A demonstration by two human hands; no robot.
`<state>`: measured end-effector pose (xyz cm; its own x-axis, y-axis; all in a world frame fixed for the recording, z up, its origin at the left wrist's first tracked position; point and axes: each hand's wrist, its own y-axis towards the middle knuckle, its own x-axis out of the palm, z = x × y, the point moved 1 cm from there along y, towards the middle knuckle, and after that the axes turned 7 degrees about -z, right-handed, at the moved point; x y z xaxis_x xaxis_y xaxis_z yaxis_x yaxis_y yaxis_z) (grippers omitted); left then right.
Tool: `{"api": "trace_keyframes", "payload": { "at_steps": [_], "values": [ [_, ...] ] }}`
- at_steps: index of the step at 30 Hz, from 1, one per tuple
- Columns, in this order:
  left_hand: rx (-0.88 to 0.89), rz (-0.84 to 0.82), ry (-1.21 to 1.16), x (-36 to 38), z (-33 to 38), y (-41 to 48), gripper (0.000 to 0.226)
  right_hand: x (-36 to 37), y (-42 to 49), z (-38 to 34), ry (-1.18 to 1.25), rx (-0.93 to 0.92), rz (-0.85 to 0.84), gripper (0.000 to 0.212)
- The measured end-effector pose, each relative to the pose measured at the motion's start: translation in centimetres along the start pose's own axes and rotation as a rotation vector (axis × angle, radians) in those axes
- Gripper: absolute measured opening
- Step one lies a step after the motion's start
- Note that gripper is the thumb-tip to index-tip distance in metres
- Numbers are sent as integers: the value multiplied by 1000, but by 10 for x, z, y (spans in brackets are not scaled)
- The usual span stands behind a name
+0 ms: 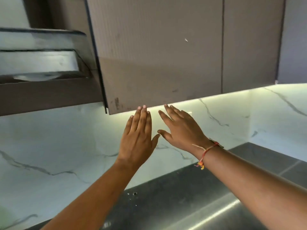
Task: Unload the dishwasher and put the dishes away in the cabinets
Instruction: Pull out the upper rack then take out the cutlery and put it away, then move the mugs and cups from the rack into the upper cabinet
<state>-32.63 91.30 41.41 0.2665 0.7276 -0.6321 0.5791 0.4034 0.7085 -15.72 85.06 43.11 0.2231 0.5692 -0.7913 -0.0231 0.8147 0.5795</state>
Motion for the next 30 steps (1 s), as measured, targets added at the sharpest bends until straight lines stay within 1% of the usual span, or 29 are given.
{"api": "trace_keyframes", "payload": {
  "at_steps": [4, 7, 11, 14, 16, 19, 23, 26, 30],
  "values": [
    [103, -82, -125, 21, 80, -20, 77, 22, -94, 48, -28, 195, -128, 72],
    [176, -168, -287, 28, 155, -42, 77, 28, -182, 84, -39, 342, -213, 71],
    [350, -308, -473, 19, 283, -88, 77, 24, -328, 125, -46, 590, -382, 71],
    [473, -399, -605, 0, 377, -135, 77, 13, -441, 138, -10, 792, -441, 69],
    [560, -497, -689, -19, 436, -175, 79, -1, -518, 138, -15, 933, -510, 70],
    [719, -647, -750, -50, 505, -238, 79, -23, -618, 125, -6, 1129, -584, 71],
    [915, -809, -857, -95, 571, -314, 80, -55, -735, 94, -34, 1358, -675, 74],
    [1020, -917, -901, -124, 611, -357, 81, -81, -803, 69, -2, 1547, -689, 75],
    [1104, -1078, -959, -149, 651, -398, 79, -108, -867, 40, 51, 1734, -657, 74]
  ]
}}
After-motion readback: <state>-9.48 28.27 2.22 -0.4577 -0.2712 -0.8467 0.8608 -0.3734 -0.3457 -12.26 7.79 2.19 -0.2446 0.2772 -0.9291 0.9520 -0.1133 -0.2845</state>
